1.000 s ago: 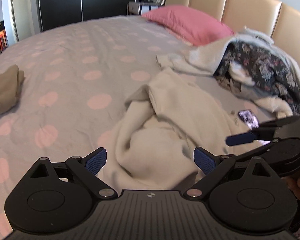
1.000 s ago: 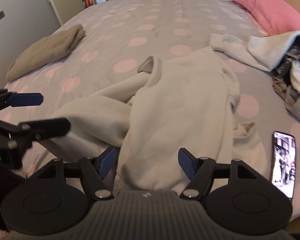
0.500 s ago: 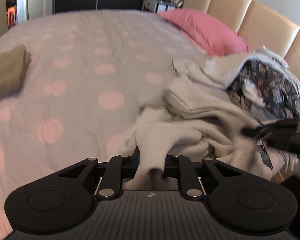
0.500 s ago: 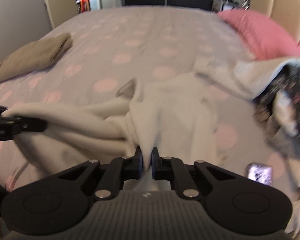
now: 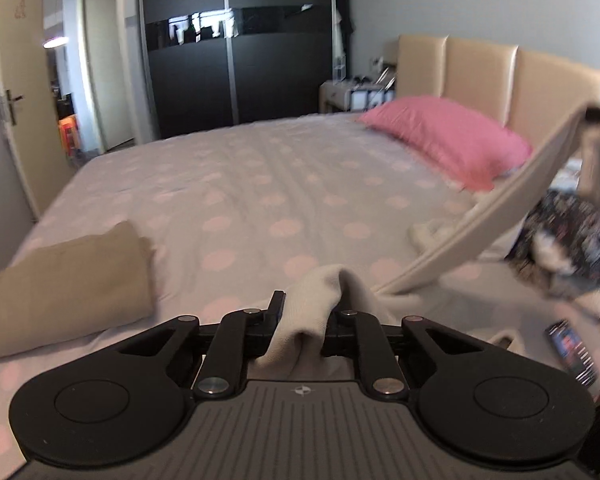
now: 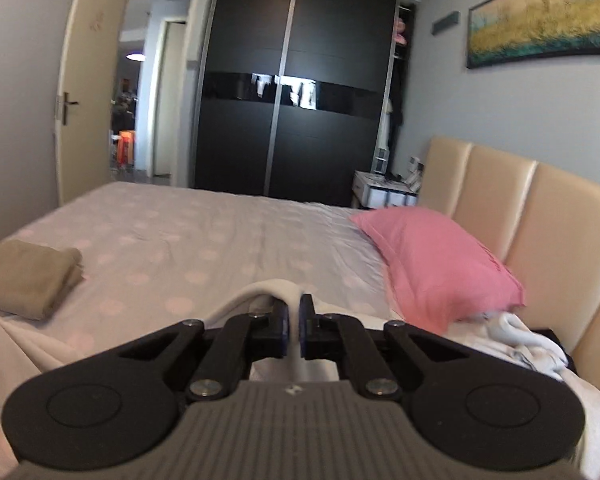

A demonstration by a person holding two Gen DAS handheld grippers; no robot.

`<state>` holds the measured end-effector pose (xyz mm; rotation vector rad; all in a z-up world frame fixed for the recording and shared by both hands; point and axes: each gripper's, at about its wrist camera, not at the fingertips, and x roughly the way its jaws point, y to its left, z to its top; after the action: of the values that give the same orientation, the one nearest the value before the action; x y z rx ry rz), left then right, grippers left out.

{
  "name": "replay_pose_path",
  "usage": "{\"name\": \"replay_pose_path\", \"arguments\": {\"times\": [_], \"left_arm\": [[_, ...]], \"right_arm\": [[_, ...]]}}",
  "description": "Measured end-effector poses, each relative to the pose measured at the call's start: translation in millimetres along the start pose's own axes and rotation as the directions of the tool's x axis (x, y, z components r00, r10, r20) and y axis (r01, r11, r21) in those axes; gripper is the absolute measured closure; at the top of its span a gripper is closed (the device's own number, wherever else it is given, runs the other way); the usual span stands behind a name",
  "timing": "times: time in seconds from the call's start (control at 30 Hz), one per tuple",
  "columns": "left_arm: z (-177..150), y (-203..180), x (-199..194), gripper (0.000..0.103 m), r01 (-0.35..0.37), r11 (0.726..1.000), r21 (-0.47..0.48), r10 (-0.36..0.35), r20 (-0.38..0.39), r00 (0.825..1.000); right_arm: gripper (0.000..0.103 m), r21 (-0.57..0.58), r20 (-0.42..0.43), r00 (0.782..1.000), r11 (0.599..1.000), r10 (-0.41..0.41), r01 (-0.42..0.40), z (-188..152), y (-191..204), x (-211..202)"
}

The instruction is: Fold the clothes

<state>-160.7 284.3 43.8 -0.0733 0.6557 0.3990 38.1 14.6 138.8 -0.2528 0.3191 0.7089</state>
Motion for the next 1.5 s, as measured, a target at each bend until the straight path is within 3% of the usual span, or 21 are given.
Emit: {"name": "replay_pose_path", "arguments": {"times": [0.1,0.23,0.33,0.4,0.43,0.47,0.6,0.67,0.73,0.8,0.9,1.07,1.2,1.37,1.5], "left_arm": [[-24.7,15.9,10.3,0.088,-0.029,0.999,-0.023,0.026,-0.109,0.994],[-56.6,28.0,17.8,0.077,-0.044,0.998,-0.041,0.033,-0.233,0.972],[-68.7,29.5,13.3,0.074,-0.070,0.997,-0.022,0.062,-0.251,0.966],[-68.8,32.9,7.4,0.064,-0.058,0.998,-0.039,0.047,-0.242,0.969],[-68.1,32.0,5.0,0.053,-0.051,0.997,-0.049,0.039,-0.232,0.972],[-67.3,31.0,2.5,0.050,-0.044,0.997,-0.059,0.030,-0.223,0.974],[-64.6,12.2,4.0,0.048,0.035,0.998,-0.054,-0.046,-0.214,0.976],[-63.3,-0.7,8.4,0.045,0.088,0.995,-0.042,-0.095,-0.217,0.971],[-62.4,-14.9,13.9,0.045,0.131,0.991,-0.026,-0.133,-0.224,0.965],[-61.8,-30.6,19.8,0.044,0.162,0.987,-0.015,-0.161,-0.233,0.959],[-60.9,-50.4,25.6,0.040,0.213,0.977,-0.005,-0.208,-0.239,0.948],[-64.7,-77.8,39.9,0.032,0.281,0.960,-0.018,-0.276,-0.255,0.927],[-67.6,-92.8,56.7,0.032,0.294,0.955,-0.033,-0.291,-0.295,0.910],[-68.6,-101.4,75.4,0.032,0.310,0.948,-0.078,-0.318,-0.320,0.893],[-68.0,-106.5,94.5,0.032,0.287,0.951,-0.116,-0.310,-0.334,0.890]], "right_arm": [[0.097,0.016,-0.038,0.992,0.993,0.118,-0.118,-0.5,18.8,7.3],[0.097,0.009,-0.104,0.956,0.961,0.276,-0.276,-22.2,68.2,12.1],[0.097,0.014,-0.182,0.902,0.918,0.392,-0.396,-53.6,106.6,11.6],[0.096,0.031,-0.246,0.859,0.889,0.449,-0.456,-80.4,129.1,10.8],[0.096,0.032,-0.279,0.843,0.881,0.461,-0.471,-94.5,140.6,9.9],[0.096,0.035,-0.312,0.826,0.874,0.470,-0.484,-108.4,151.2,9.4],[0.095,0.054,-0.443,0.758,0.859,0.478,-0.510,-159.2,177.5,10.9],[0.088,0.050,-0.504,0.722,0.850,0.475,-0.524,-181.2,185.1,8.4],[0.080,0.058,-0.526,0.699,0.841,0.484,-0.538,-190.1,181.7,6.1],[0.056,0.075,-0.534,0.687,0.836,0.494,-0.543,-195.7,174.1,2.6],[0.047,0.071,-0.523,0.719,0.864,0.458,-0.499,-195.5,156.6,-3.9],[0.035,0.068,-0.499,0.796,0.931,0.344,-0.360,-200.4,129.5,-3.0],[0.035,0.122,-0.519,0.813,0.964,0.264,-0.235,-203.2,106.8,12.6],[0.033,0.164,-0.497,0.831,0.968,0.249,-0.192,-201.8,95.7,34.9],[0.033,0.175,-0.486,0.843,0.971,0.230,-0.164,-203.8,97.4,58.4]]}}
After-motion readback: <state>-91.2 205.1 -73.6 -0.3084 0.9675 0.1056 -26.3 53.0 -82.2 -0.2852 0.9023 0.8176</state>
